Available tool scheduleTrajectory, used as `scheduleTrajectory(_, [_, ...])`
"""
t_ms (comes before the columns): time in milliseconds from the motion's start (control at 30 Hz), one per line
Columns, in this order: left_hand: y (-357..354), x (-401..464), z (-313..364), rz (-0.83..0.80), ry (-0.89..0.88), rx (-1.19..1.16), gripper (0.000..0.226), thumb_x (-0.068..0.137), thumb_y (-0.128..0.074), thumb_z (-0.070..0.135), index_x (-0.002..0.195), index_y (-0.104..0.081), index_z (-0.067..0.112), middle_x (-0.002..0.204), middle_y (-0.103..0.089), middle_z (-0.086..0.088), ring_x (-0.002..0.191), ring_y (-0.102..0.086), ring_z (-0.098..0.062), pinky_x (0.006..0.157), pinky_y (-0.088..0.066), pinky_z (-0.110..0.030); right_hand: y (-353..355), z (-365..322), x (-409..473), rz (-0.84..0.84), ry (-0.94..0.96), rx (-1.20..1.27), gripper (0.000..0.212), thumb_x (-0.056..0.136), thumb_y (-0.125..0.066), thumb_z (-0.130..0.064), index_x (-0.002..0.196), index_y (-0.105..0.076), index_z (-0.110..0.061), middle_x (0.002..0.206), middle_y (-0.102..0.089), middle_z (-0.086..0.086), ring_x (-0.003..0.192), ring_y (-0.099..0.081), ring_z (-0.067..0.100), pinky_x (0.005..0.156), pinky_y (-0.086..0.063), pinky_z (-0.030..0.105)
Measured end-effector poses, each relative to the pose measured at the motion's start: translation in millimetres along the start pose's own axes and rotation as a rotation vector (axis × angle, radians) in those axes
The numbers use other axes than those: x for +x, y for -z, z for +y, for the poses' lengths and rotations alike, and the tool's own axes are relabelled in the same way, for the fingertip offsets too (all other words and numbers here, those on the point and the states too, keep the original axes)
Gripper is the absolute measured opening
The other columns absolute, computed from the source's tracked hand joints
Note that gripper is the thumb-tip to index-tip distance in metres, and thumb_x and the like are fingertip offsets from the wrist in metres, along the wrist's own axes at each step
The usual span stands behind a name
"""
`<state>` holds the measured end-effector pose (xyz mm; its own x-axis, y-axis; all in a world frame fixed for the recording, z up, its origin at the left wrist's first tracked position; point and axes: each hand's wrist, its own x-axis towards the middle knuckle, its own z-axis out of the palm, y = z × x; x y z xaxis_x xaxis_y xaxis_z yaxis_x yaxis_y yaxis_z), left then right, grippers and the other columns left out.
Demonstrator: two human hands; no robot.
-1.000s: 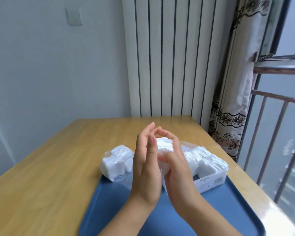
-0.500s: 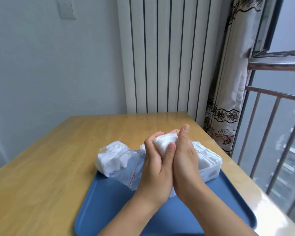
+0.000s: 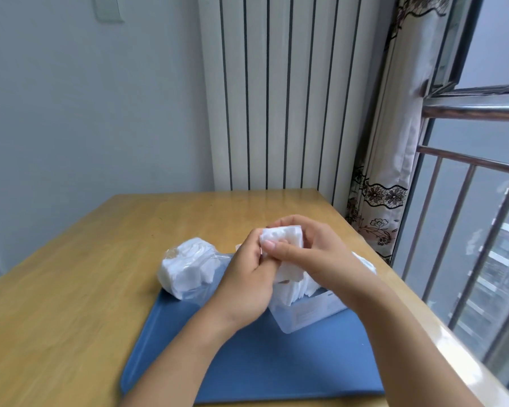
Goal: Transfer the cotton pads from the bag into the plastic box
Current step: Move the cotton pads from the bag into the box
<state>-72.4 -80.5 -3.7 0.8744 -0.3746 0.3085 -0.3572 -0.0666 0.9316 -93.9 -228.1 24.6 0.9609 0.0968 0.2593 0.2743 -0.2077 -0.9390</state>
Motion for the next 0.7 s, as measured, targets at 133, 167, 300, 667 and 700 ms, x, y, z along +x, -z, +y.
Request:
scheduleTrajectory(133, [6.8,2.2,3.7,-0.046,0.025,-0.138,0.028,0.097,-0.062,0.035,0.122,-0.062,0.024,0.117,-0.073,-0.004,0.106,-0.072,-0.024,0.080,-0.059,-0.035,17.5,-1.4,-4.0,-0.124,-0.022,0.040,0.038,0.085,-0.077,-0.029,0.115,-0.069,-0.008,0.108,-0.075,0.020,0.096,-0.073,0.029,0.080,-0.058,0.032])
scheduleTrajectory(167, [5.9,2.6,3.9,-0.035,0.024,-0.157,0.028,0.098,-0.060,0.037,0.122,-0.062,0.023,0.116,-0.073,-0.004,0.106,-0.072,-0.024,0.081,-0.058,-0.035,15.2,0.2,-3.0,-0.110,-0.019,0.044,0.038,0.085,-0.075,-0.033,0.114,-0.070,-0.009,0.105,-0.075,0.017,0.094,-0.073,0.027,0.079,-0.058,0.031])
scheduleTrajectory(300, [2.4,0.6,2.5,-0.018,0.054,-0.255,0.027,0.108,-0.040,0.029,0.129,-0.056,0.033,0.119,-0.073,0.003,0.110,-0.070,-0.015,0.089,-0.056,-0.034,-7.0,5.5,1.6,-0.051,0.008,0.077,0.037,0.091,-0.065,-0.044,0.106,-0.068,-0.010,0.087,-0.067,0.009,0.083,-0.065,0.022,0.074,-0.050,0.039])
scheduleTrajectory(667, [5.1,3.4,-3.2,0.062,-0.069,-0.061,0.059,0.082,-0.064,0.029,0.137,-0.043,0.036,0.112,-0.070,0.005,0.100,-0.070,-0.007,0.081,-0.055,-0.021,12.4,-12.3,-6.5,-0.027,0.050,-0.121,0.034,0.100,-0.055,-0.044,0.107,-0.074,-0.016,0.094,-0.070,0.011,0.078,-0.057,0.009,0.067,-0.046,0.026])
scheduleTrajectory(700, [4.7,3.4,-2.9,0.104,-0.070,-0.102,0.056,0.081,-0.066,0.027,0.133,-0.047,0.035,0.106,-0.073,0.005,0.095,-0.071,-0.009,0.077,-0.055,-0.019,12.4,-11.4,-7.0,-0.055,0.058,-0.125,0.036,0.101,-0.054,-0.044,0.108,-0.072,-0.014,0.093,-0.069,0.013,0.078,-0.058,0.010,0.067,-0.046,0.026])
